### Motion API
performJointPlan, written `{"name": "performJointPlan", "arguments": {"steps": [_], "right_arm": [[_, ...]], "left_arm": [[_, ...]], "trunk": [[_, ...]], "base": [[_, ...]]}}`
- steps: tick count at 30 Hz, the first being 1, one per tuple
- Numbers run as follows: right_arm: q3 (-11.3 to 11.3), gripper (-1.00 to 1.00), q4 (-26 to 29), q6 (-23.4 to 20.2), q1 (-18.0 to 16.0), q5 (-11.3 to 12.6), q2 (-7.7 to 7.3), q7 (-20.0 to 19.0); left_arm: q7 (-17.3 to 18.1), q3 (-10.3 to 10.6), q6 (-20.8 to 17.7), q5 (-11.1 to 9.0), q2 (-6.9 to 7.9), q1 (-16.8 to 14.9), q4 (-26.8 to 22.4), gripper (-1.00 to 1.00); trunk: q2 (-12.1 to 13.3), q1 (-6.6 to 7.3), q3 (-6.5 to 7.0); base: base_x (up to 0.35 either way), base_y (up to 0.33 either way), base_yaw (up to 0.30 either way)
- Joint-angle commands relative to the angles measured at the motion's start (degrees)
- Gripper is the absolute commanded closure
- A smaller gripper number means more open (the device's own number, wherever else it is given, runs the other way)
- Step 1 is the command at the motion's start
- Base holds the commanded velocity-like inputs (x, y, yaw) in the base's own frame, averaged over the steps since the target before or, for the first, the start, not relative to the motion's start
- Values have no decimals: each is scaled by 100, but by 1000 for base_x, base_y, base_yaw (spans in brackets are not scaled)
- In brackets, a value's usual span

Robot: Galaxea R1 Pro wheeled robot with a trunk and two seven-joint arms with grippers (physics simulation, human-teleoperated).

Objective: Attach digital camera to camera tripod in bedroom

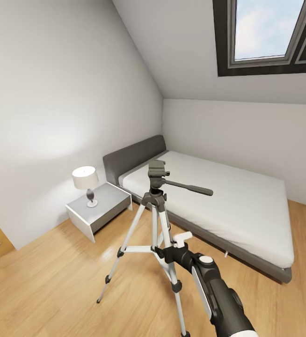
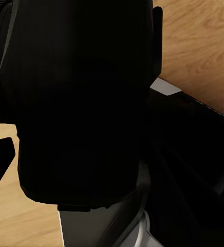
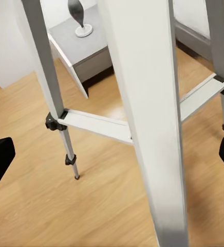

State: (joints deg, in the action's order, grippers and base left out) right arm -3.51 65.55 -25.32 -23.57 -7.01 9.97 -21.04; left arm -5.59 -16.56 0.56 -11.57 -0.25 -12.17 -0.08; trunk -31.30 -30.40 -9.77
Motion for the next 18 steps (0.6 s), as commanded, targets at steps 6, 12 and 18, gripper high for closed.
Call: {"name": "performJointPlan", "arguments": {"steps": [6,12,18], "right_arm": [[13,-100,-730,308,-392,-54,3,209],[25,-100,-1281,695,-712,29,3,350],[26,-100,-1321,754,-741,80,3,535]], "left_arm": [[-11,13,6,-56,-2,-4,-1,100],[-12,13,6,-56,-2,-4,-1,100],[-12,13,6,-55,-2,-3,-1,100]], "trunk": [[-9,-2,-10],[-9,-2,-10],[-9,-2,-10]], "base": [[0,0,0],[0,0,0],[0,0,0]]}}
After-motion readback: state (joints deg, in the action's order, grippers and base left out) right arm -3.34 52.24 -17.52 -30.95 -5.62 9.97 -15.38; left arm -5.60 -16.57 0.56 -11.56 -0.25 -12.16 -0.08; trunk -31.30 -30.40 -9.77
